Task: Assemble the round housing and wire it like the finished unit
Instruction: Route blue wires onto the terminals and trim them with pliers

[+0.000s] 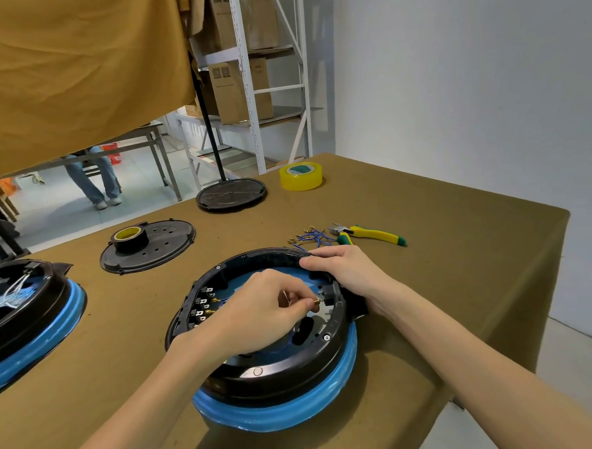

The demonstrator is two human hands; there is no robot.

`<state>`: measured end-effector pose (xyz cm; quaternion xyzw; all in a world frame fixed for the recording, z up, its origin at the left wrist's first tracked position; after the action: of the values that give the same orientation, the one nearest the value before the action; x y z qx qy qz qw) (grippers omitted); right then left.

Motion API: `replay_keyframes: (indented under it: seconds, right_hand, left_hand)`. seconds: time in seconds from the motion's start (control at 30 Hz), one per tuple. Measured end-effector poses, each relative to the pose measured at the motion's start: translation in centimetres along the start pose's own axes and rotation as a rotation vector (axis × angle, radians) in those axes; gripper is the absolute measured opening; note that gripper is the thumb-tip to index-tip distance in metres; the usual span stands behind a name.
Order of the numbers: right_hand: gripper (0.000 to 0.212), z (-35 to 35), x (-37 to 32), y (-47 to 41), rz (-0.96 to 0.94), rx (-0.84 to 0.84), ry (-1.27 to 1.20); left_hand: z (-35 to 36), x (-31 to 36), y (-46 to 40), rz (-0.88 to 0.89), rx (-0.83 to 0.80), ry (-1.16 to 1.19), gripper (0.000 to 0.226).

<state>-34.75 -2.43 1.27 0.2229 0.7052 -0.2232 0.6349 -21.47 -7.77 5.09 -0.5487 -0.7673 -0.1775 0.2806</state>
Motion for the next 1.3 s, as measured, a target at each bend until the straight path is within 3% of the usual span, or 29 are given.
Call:
replay_keyframes:
  seconds: [1.3]
  right_hand:
    - [0.018, 0.15, -0.1, 0.39, 0.021, 0.008, 0.01]
  left_hand:
    - [-0.41, 0.01, 0.08, 0.024, 0.062, -0.045, 0.019]
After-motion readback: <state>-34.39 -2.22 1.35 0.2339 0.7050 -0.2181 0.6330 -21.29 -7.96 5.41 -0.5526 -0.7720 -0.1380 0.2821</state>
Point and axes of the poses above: each hand's wrist, its own y-axis away from the middle knuckle, its own z-axis out of the palm, x = y × z, the point moved 9 cm from there along -y, towards the middle knuckle, and after that the axes turned 6 degrees about -z, right-handed, at the moved point
